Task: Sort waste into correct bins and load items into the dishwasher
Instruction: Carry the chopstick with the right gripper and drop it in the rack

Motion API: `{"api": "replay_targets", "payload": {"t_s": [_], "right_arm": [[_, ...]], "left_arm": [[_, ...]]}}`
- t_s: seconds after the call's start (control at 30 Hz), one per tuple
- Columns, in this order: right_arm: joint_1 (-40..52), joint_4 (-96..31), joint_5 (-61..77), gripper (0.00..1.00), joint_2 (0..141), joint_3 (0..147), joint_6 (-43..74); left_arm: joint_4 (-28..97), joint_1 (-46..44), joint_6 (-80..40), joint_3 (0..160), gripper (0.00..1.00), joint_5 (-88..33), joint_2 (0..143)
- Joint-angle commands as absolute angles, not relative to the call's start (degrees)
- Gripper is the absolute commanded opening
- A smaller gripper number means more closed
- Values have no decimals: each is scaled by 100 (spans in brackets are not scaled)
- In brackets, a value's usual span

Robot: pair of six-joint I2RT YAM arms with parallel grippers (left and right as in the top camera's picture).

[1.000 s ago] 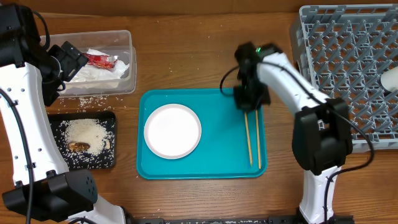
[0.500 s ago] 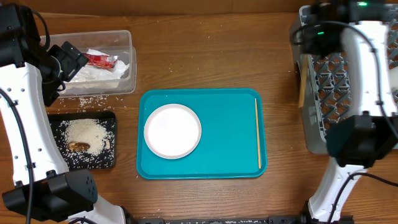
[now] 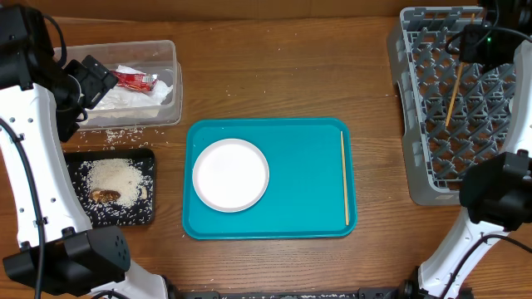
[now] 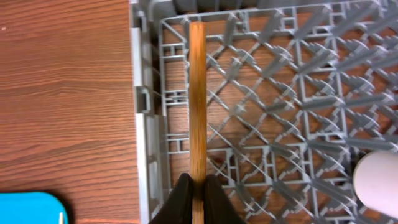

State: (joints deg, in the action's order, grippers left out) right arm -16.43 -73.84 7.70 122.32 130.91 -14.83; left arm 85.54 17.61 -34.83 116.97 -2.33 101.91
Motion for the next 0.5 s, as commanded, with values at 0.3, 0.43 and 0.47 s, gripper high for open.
{"api": "replay_targets", "payload": {"t_s": [0.3,0.43,0.47], "right_arm": [[-1511,-7262,1308,33,12348,12680,-1258],[-1511,-7389,1645,47,12267,12759,-899],[-1511,-7472,1699,53,12234,12798,-825]], "left_arm": [[8543,1721,-3535,11705,100,-237,10274],[8543,1721,-3535,11705,100,-237,10274],[8543,1721,-3535,11705,100,-235,10274]]}}
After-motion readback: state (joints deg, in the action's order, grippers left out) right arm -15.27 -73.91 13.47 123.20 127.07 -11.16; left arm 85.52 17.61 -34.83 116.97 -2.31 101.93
